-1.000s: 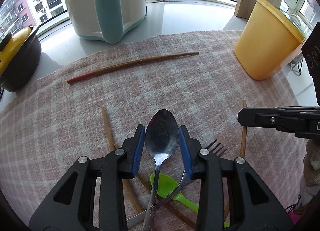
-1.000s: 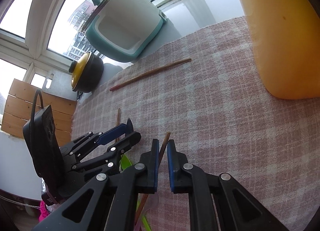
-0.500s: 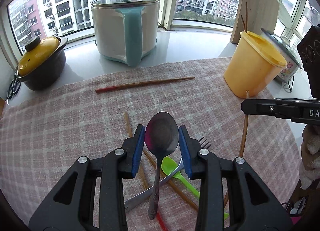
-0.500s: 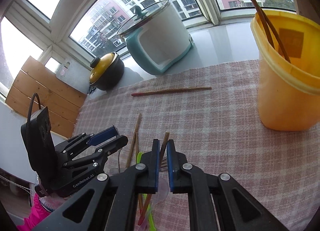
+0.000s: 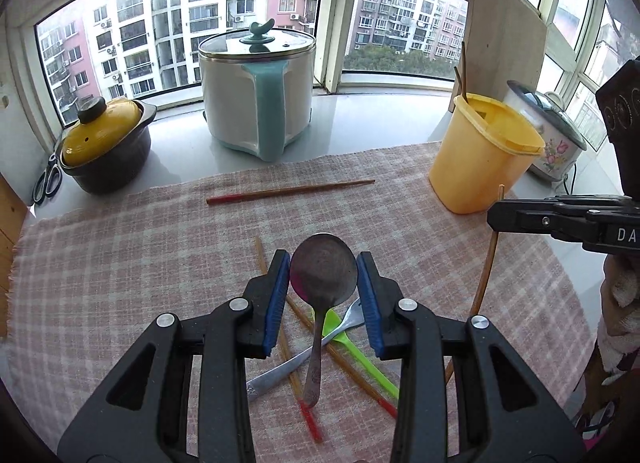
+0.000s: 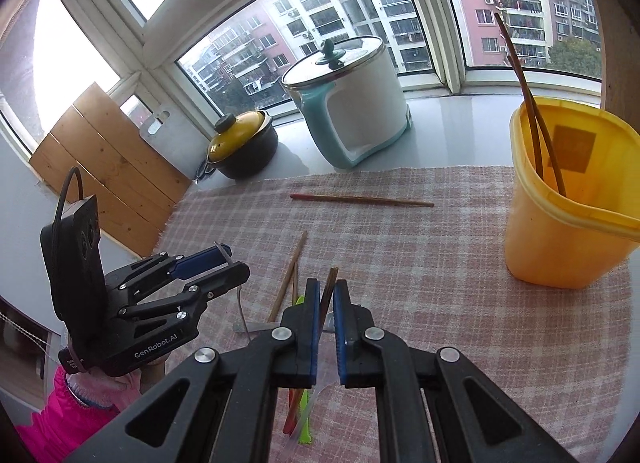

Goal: Organize utensils
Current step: 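Carry the spoon with the left tool while the right tool carries the chopstick toward the bin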

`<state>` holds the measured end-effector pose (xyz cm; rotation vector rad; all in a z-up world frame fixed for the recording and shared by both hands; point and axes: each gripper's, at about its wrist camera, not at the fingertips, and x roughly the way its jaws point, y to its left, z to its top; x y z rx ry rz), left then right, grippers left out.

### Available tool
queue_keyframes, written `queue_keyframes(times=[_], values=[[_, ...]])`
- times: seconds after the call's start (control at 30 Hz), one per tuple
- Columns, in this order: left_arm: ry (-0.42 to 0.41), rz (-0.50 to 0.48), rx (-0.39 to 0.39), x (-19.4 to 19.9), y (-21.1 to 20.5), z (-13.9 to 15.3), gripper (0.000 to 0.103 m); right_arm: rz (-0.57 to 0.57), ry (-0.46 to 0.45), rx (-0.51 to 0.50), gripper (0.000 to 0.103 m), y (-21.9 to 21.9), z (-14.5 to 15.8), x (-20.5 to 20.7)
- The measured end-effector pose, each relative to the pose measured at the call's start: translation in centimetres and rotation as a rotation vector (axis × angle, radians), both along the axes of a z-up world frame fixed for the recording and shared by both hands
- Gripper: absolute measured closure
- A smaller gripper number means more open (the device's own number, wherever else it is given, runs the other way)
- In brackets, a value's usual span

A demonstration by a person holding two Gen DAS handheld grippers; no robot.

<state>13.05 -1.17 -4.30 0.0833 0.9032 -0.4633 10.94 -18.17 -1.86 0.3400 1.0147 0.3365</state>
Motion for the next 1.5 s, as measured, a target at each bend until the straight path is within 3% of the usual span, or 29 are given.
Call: queue_keyframes(times=[0.63, 1.17, 1.5], values=[[-0.095, -0.037, -0.033, -2.7, -1.8, 4.8, 0.069, -0.012, -0.135, -0.044, 0.101, -2.3, 5.8, -3.4], [-0.143, -0.104, -0.09, -1.0, -9.4, 7.8, 0.069, -0.085, -0.146, -0.017, 0.101, -10.6, 9.1, -3.7], [-0.187, -0.121, -0.126, 0.3, -14.4, 10.3, 0.069, -0.11, -0.2, -0.016, 0.101, -16.2, 13.1, -4.0]])
